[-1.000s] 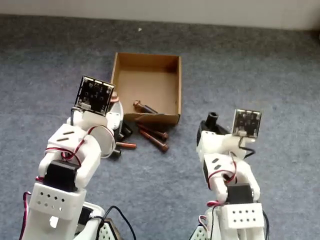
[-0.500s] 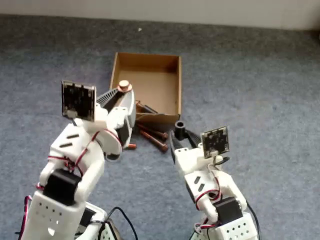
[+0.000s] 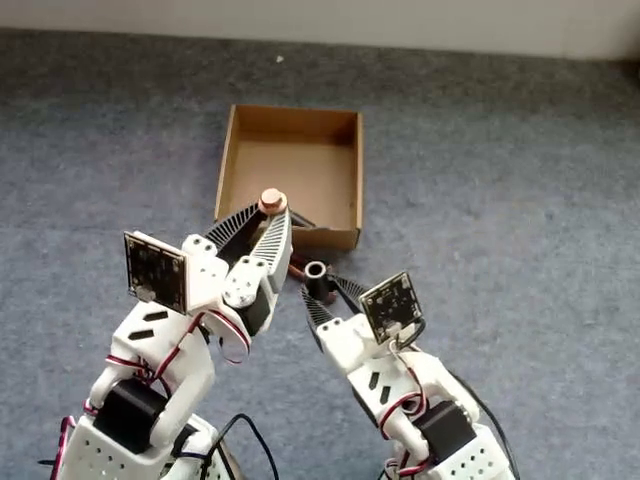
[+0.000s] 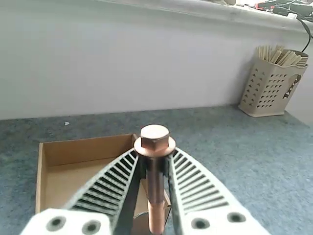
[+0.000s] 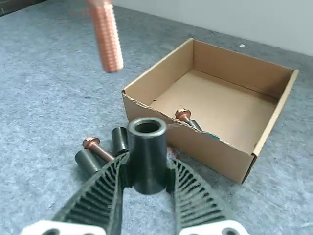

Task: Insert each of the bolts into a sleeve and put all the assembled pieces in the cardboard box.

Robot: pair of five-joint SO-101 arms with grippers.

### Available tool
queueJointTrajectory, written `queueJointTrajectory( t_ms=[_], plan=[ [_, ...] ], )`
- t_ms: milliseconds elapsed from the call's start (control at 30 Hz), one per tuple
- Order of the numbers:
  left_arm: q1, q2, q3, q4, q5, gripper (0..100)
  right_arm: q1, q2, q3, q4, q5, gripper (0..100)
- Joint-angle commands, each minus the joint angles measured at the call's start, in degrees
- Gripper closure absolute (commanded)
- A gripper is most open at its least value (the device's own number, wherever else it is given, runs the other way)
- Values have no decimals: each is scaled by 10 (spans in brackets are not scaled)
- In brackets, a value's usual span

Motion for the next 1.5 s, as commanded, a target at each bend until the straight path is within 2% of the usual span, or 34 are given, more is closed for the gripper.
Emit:
queueJointTrajectory(
  t_ms=[0,233,467,1100,1333,1467],
  plan=[
    [9,-10,-1,-20,4,994,-12,-11,-8,0,5,993],
    [76,-9,8,-25,-39,993,-10,-11,-10,0,6,993],
    [75,-9,48,-80,-40,993,-9,-12,-14,0,6,993],
    [94,-15,115,-81,-40,993,23,-12,-15,-1,6,993],
    [95,-15,127,-81,-41,992,84,-12,-15,-2,3,993],
    [96,-15,135,-78,-84,989,101,-12,-15,-2,3,993]
  ],
)
